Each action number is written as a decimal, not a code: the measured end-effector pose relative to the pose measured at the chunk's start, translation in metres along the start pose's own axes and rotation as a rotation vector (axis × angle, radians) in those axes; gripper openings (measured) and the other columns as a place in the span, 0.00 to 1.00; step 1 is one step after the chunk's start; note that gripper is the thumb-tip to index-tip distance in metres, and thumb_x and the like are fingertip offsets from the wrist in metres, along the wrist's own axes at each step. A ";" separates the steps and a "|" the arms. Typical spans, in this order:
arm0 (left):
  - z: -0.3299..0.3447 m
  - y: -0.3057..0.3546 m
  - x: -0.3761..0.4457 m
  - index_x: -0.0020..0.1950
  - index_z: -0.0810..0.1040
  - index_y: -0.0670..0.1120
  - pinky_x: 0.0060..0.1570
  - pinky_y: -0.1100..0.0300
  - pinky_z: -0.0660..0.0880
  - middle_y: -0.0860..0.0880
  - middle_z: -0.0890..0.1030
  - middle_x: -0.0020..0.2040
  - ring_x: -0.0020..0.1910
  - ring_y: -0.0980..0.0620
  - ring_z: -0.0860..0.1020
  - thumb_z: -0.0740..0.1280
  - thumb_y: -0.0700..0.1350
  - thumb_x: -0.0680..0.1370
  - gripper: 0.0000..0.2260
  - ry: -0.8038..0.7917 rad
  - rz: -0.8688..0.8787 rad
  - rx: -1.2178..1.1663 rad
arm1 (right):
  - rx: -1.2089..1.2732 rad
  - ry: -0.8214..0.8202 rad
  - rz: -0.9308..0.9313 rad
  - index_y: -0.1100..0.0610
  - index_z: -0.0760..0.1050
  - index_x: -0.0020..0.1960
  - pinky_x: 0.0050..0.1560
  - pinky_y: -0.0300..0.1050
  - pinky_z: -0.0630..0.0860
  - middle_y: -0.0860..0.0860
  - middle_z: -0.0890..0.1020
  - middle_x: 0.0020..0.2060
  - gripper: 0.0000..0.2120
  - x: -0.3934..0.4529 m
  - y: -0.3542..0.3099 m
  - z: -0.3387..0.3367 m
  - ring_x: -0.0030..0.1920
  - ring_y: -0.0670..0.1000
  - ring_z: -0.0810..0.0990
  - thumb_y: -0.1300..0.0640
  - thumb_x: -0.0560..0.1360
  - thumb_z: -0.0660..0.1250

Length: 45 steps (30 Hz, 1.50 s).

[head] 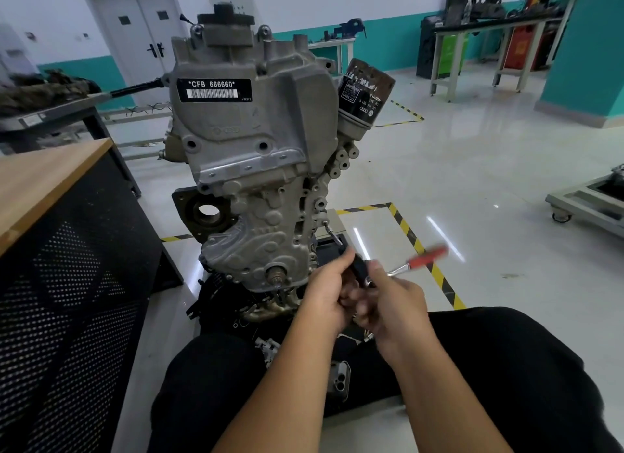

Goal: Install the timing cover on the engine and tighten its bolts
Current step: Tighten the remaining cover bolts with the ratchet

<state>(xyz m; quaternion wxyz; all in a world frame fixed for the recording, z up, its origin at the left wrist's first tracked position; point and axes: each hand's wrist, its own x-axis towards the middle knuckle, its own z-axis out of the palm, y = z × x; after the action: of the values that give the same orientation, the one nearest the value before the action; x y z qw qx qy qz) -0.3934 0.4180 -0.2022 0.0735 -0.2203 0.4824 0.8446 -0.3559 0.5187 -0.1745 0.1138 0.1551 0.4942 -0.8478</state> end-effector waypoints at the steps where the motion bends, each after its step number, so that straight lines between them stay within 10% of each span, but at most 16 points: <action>1: 0.001 0.000 0.000 0.41 0.82 0.43 0.19 0.67 0.60 0.49 0.68 0.27 0.17 0.55 0.63 0.74 0.54 0.77 0.14 -0.014 0.003 -0.009 | 0.216 -0.057 0.148 0.63 0.78 0.51 0.20 0.38 0.68 0.58 0.79 0.28 0.15 -0.002 -0.002 0.001 0.20 0.48 0.71 0.49 0.83 0.65; 3: 0.001 -0.002 0.000 0.41 0.80 0.43 0.20 0.66 0.59 0.49 0.68 0.26 0.18 0.54 0.63 0.73 0.52 0.77 0.13 0.013 0.027 0.032 | 0.184 -0.043 0.156 0.63 0.78 0.51 0.20 0.38 0.67 0.58 0.79 0.29 0.14 -0.001 -0.002 -0.002 0.20 0.47 0.72 0.51 0.83 0.66; 7: 0.003 -0.007 0.000 0.48 0.83 0.42 0.23 0.67 0.61 0.49 0.72 0.24 0.18 0.53 0.64 0.75 0.52 0.76 0.14 0.074 0.043 0.066 | -0.737 0.207 -0.352 0.55 0.80 0.40 0.33 0.49 0.82 0.53 0.84 0.31 0.10 0.002 0.006 -0.008 0.30 0.51 0.82 0.52 0.78 0.73; 13: 0.000 -0.002 0.003 0.43 0.82 0.41 0.19 0.65 0.58 0.51 0.68 0.22 0.18 0.55 0.64 0.70 0.51 0.80 0.13 -0.008 0.007 -0.002 | 0.277 -0.022 0.187 0.62 0.77 0.50 0.19 0.37 0.66 0.58 0.79 0.27 0.14 -0.002 -0.004 -0.003 0.19 0.47 0.71 0.50 0.83 0.65; 18: 0.000 -0.007 0.001 0.49 0.82 0.40 0.19 0.67 0.59 0.50 0.73 0.23 0.17 0.56 0.63 0.68 0.48 0.81 0.11 0.049 0.045 0.021 | -0.798 0.240 -0.375 0.52 0.82 0.40 0.30 0.43 0.78 0.49 0.84 0.30 0.07 0.006 0.010 -0.012 0.29 0.47 0.82 0.52 0.75 0.75; 24: -0.002 -0.003 0.002 0.53 0.81 0.41 0.21 0.65 0.59 0.52 0.67 0.22 0.20 0.54 0.62 0.72 0.51 0.78 0.14 0.038 0.003 -0.007 | 0.228 -0.022 0.179 0.61 0.78 0.53 0.20 0.39 0.67 0.60 0.82 0.31 0.13 0.003 0.003 -0.005 0.20 0.48 0.72 0.51 0.82 0.67; 29: 0.000 -0.005 0.002 0.54 0.82 0.39 0.19 0.66 0.60 0.52 0.68 0.20 0.16 0.55 0.63 0.68 0.50 0.81 0.13 0.094 0.005 0.023 | -0.782 0.180 -0.305 0.54 0.82 0.41 0.31 0.51 0.83 0.52 0.85 0.30 0.08 0.009 0.015 -0.012 0.27 0.51 0.83 0.51 0.77 0.74; 36: -0.004 0.001 0.001 0.45 0.80 0.42 0.34 0.56 0.48 0.53 0.70 0.22 0.22 0.55 0.58 0.69 0.50 0.80 0.11 -0.018 -0.016 -0.009 | 0.135 0.034 0.155 0.63 0.77 0.46 0.22 0.38 0.65 0.55 0.78 0.24 0.23 0.001 -0.001 -0.002 0.19 0.48 0.69 0.42 0.82 0.65; 40: -0.004 0.000 0.001 0.46 0.84 0.39 0.17 0.66 0.56 0.51 0.65 0.22 0.18 0.56 0.58 0.66 0.50 0.82 0.15 -0.051 -0.021 -0.008 | -0.285 0.068 -0.069 0.61 0.80 0.45 0.23 0.41 0.70 0.55 0.80 0.27 0.13 0.003 0.001 -0.008 0.22 0.50 0.74 0.51 0.80 0.71; 45: -0.001 -0.007 0.004 0.38 0.88 0.43 0.19 0.69 0.59 0.49 0.73 0.28 0.17 0.56 0.60 0.67 0.52 0.82 0.19 -0.008 -0.004 -0.005 | -0.652 0.247 -0.362 0.50 0.77 0.45 0.34 0.47 0.81 0.52 0.85 0.36 0.08 0.004 0.011 -0.009 0.33 0.52 0.84 0.53 0.75 0.76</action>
<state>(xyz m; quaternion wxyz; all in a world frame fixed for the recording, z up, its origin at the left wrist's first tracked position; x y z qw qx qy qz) -0.3940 0.4206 -0.2095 0.0766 -0.2181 0.4798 0.8464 -0.3543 0.5208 -0.1889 -0.0546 0.1221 0.7669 -0.6276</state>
